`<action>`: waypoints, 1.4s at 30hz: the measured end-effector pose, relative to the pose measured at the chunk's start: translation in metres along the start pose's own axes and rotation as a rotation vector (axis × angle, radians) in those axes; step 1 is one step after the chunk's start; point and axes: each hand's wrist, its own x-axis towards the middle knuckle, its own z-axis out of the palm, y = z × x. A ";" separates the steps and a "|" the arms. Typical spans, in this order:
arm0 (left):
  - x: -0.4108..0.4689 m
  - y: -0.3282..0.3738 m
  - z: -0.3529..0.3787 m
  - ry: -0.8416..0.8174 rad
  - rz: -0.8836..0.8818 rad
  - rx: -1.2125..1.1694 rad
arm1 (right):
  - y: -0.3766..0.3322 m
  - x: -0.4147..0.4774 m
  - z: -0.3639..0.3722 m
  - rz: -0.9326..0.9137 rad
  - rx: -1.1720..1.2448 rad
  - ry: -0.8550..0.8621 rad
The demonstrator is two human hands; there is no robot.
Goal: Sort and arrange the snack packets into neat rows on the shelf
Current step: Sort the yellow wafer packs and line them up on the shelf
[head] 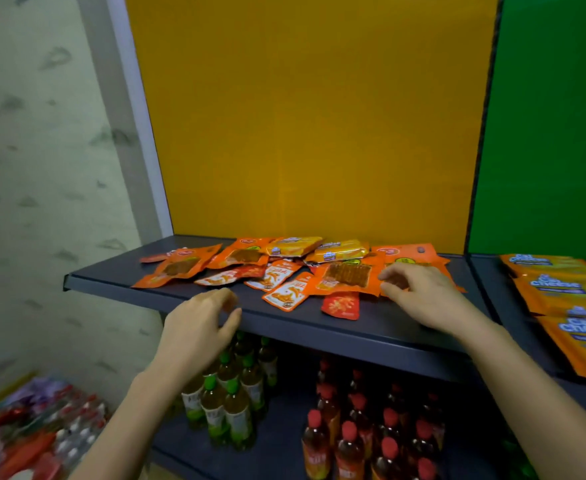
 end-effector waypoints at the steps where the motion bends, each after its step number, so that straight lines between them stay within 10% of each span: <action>1: 0.004 -0.011 -0.001 0.001 0.002 -0.010 | -0.007 0.005 0.007 0.012 -0.001 0.006; 28: 0.235 -0.051 0.121 -0.399 -0.122 -0.111 | 0.007 0.188 0.066 0.472 -0.246 -0.099; 42: 0.275 -0.056 0.162 -0.681 -0.408 -0.564 | 0.018 0.214 0.088 0.678 0.102 -0.154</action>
